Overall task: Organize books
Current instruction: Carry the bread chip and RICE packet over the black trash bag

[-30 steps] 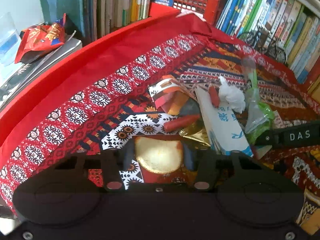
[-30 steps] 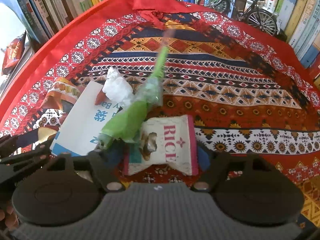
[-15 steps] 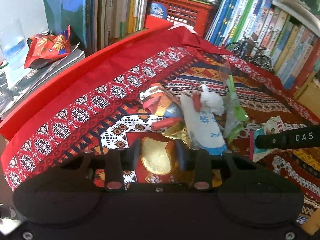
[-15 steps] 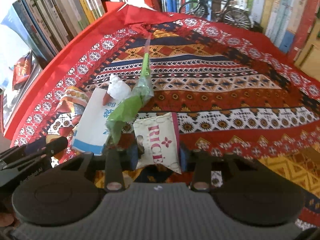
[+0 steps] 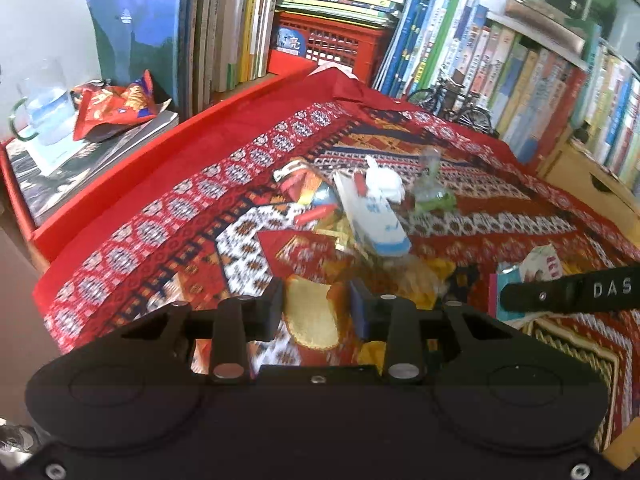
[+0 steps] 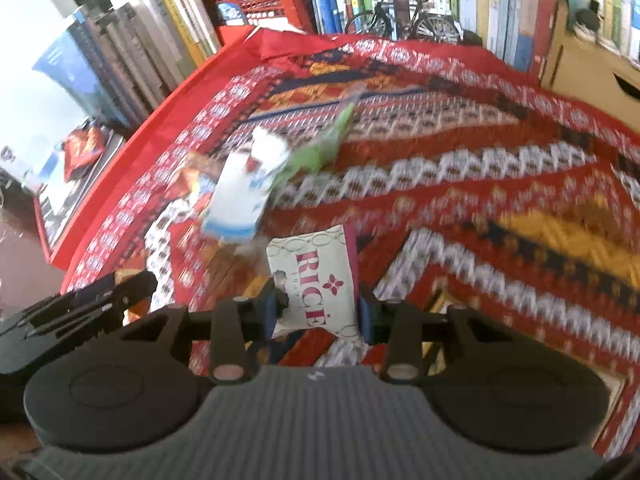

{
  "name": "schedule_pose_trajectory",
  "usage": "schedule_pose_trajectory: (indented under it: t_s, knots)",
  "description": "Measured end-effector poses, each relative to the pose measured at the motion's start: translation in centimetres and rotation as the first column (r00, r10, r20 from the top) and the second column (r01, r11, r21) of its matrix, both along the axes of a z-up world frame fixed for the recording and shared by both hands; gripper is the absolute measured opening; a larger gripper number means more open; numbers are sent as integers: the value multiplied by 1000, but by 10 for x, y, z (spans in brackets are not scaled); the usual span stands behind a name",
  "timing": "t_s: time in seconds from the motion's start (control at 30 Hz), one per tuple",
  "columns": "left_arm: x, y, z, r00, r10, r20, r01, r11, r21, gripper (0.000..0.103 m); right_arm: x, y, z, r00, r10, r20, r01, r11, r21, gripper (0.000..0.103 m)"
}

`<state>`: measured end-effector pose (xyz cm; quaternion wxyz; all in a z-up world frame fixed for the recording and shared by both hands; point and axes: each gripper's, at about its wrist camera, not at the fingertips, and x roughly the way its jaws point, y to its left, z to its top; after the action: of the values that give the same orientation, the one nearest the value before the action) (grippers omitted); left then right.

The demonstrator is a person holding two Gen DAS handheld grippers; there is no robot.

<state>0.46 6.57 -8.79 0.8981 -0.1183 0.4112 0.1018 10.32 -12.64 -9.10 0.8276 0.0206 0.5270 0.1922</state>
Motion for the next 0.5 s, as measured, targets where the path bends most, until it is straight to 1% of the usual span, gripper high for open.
schedule_pose_trajectory:
  t_s: [0.1,0.3,0.5]
  knots:
    - [-29,2,7,1000,-17,-1,17,1000,8,33,-32,5,6,1000,9,0,-9,1000,3,44]
    - [-90,11,15,1000,-26,0,26,1000,0,33,-90,19,17,1000,26,9,-26,1000,1,44]
    - [-151,23,16,999,-32,-21,32,999,1,33,-143,37,16,999,40,9,-40,999,1,44]
